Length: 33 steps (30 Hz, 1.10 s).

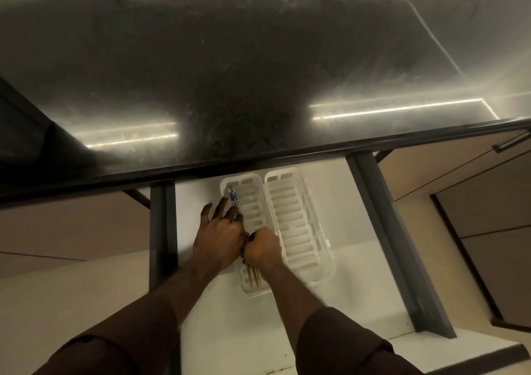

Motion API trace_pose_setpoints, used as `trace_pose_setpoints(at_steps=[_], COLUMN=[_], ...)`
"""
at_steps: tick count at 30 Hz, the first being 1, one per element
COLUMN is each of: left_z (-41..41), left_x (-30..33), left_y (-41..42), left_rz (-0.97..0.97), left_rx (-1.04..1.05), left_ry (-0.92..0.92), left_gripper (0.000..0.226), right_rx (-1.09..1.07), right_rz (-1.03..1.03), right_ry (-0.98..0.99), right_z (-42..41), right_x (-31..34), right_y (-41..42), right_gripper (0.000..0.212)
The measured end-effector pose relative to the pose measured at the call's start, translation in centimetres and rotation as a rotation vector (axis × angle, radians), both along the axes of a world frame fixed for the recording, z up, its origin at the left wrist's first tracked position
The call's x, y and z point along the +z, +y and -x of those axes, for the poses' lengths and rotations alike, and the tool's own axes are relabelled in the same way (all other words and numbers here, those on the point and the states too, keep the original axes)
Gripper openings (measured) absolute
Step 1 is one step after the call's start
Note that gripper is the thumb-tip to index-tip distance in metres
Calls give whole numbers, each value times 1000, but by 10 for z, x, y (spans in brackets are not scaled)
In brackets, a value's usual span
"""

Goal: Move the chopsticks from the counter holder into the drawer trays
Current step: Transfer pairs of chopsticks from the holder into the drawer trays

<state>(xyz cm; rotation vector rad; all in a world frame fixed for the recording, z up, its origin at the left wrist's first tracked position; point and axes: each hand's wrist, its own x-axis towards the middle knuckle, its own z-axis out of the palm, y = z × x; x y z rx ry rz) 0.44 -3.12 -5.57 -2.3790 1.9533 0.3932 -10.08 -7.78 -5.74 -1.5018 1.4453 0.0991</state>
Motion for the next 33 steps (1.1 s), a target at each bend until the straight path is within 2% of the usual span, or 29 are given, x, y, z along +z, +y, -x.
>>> trace_pose_setpoints(at_steps=[5,10,14,22,29,33], left_z=[3,4,3,0,-1,-2], left_x=[4,8,7,6,22,63], left_y=[-2,-7,-8,-10,-8,6], left_rz=[-111,-209,-231,-278,-184,-38], left_rx=[-94,-138,-146,-200,-176,-180], left_ry=[-67,-123,-123,-153,-126,-76], left_gripper=[54,58,57,53,40,25], right_rx=[121,251,218,204,258,226], right_rz=[107,320,348,407,398,498], right_ry=[105,202,249,213,152,80], right_z=[4,8,6,6,19,30], right_x=[-4,-7,-9,-7,19,72], right_y=[12,27,35,36,37,33], right_gripper=[19,17,17,19,24,21])
